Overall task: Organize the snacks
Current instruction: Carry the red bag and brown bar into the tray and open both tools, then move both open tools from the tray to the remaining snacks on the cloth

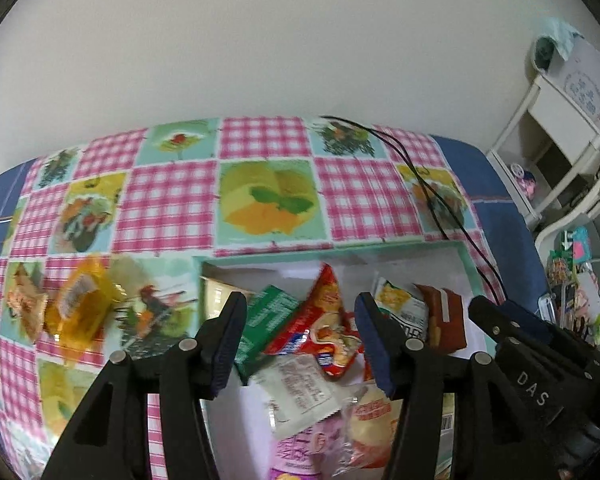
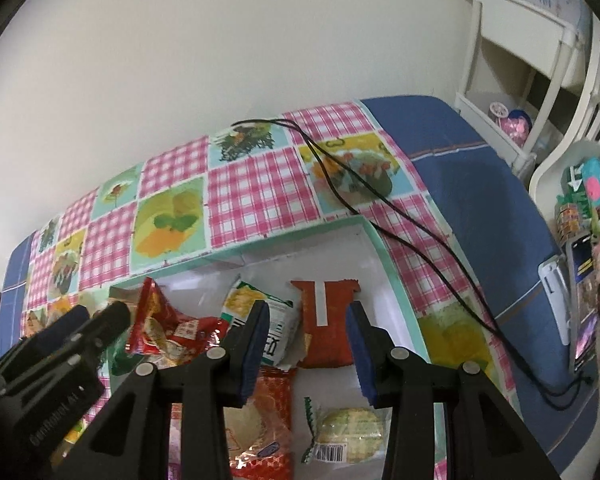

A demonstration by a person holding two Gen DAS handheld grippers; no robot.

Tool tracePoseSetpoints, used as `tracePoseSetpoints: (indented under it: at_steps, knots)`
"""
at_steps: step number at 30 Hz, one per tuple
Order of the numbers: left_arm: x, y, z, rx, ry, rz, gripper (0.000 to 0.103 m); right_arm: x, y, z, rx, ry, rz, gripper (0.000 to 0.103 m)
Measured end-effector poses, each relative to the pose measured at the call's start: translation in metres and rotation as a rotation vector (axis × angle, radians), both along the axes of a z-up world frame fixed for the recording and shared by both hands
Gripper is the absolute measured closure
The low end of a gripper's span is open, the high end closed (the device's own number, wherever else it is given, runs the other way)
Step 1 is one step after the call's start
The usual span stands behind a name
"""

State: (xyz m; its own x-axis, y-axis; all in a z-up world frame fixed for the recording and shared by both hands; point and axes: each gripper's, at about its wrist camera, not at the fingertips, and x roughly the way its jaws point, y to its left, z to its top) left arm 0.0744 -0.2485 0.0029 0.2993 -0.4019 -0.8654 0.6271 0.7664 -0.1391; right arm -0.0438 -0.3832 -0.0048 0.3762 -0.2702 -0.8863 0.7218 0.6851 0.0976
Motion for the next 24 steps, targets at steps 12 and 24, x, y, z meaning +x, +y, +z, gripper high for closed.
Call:
tracePoseSetpoints:
  at_steps: [12,24]
  knots:
    - [0.043,0.058,-0.001,0.065,-0.035,0.192,0.01,0.02,0.02,-0.003,-0.016,0.032,0.047,0.019]
    - [0.073,0.102,-0.009,0.112,-0.043,0.263,0.002,0.047,0.049,-0.011,-0.011,0.049,0.093,0.0]
